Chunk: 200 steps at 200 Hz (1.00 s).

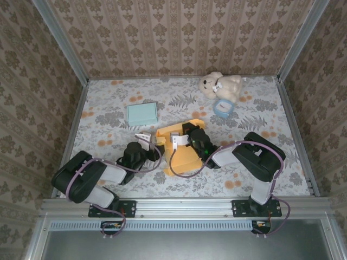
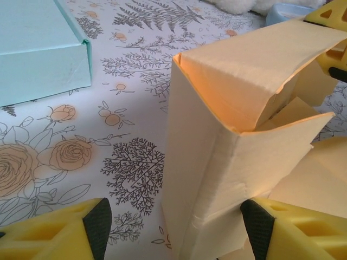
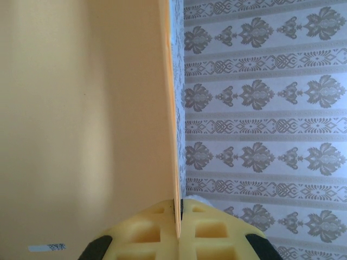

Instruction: Fold the paper box

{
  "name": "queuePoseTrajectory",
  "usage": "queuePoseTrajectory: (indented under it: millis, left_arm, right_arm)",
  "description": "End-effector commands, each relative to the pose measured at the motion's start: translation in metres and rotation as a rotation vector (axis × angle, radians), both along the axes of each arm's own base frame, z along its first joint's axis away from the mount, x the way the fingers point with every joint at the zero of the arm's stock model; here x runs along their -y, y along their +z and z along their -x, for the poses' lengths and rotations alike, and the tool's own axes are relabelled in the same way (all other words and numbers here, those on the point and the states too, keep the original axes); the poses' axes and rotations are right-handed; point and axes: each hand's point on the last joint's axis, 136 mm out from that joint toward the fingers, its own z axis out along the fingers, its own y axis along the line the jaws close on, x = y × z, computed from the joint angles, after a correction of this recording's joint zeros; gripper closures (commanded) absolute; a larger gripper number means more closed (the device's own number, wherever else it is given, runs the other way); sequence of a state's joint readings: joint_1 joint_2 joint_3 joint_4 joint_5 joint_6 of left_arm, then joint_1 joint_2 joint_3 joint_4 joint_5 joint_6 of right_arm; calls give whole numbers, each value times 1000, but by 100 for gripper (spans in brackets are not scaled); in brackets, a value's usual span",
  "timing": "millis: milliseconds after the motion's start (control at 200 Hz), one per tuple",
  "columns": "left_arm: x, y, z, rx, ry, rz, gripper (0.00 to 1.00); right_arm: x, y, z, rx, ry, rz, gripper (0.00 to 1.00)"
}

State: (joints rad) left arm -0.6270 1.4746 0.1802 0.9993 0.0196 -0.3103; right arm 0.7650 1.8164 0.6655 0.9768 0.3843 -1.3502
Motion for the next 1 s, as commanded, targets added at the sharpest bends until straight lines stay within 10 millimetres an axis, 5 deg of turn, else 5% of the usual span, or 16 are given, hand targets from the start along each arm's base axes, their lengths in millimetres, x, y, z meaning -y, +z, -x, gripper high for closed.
queuePoseTrajectory:
  millis: [0,995]
  left_arm:
    - [5,17,-14,58,27,50,30]
    - [32,17,-22,163,114,-32,45]
  right_arm:
    - [-1,-49,23,-164,62,74,100]
    - [2,-59,27,-151,54,79,100]
